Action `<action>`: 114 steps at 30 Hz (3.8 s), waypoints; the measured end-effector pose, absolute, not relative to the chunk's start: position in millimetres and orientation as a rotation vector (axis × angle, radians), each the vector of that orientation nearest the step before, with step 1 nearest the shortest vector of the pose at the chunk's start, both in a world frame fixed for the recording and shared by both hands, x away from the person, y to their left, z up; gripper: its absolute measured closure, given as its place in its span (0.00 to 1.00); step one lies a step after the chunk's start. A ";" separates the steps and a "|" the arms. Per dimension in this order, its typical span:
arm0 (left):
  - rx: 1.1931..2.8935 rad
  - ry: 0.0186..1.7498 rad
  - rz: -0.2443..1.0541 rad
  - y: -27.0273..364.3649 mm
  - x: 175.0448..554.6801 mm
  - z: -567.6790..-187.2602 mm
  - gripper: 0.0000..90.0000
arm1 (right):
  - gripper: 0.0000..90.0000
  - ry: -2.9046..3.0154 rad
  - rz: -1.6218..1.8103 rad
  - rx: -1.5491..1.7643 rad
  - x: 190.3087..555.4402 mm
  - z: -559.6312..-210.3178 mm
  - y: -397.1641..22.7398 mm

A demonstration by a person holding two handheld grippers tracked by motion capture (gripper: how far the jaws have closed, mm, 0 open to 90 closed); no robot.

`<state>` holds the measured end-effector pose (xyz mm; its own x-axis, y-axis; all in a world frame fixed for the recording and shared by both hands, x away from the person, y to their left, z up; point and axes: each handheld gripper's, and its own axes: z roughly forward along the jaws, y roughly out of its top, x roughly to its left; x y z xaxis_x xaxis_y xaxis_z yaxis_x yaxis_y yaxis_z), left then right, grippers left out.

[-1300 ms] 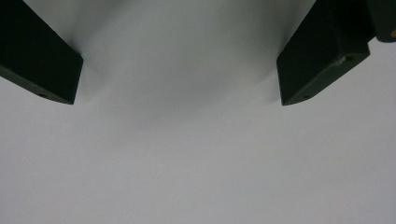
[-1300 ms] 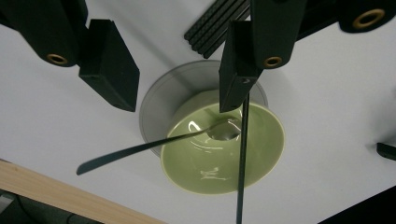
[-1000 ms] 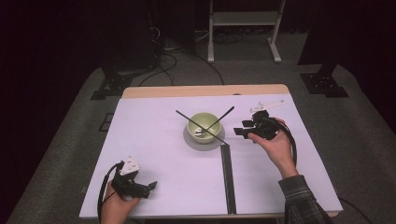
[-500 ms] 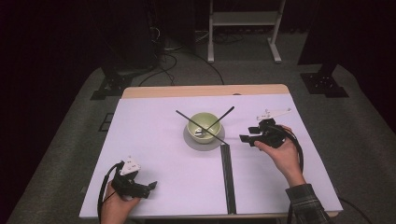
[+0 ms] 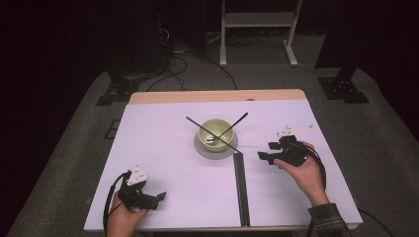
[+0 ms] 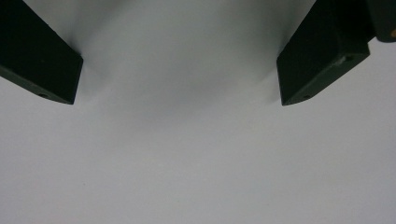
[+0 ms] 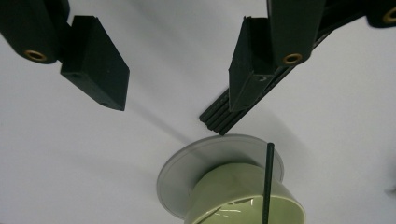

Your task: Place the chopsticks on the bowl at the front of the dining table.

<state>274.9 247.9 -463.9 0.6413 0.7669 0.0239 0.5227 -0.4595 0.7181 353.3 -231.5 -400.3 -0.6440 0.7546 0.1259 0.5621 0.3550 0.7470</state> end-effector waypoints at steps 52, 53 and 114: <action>2.165 1.003 0.451 247.7 274.8 -464.0 0.00 | 0.23 2.428 1.123 1.180 293.3 -445.3 -246.7; 2.165 1.004 0.451 247.7 274.7 -464.0 0.00 | 0.23 2.431 1.123 1.176 293.2 -445.6 -245.1; 2.164 1.004 0.450 247.8 274.8 -464.0 0.00 | 0.21 2.562 1.009 0.958 288.5 -456.7 -178.8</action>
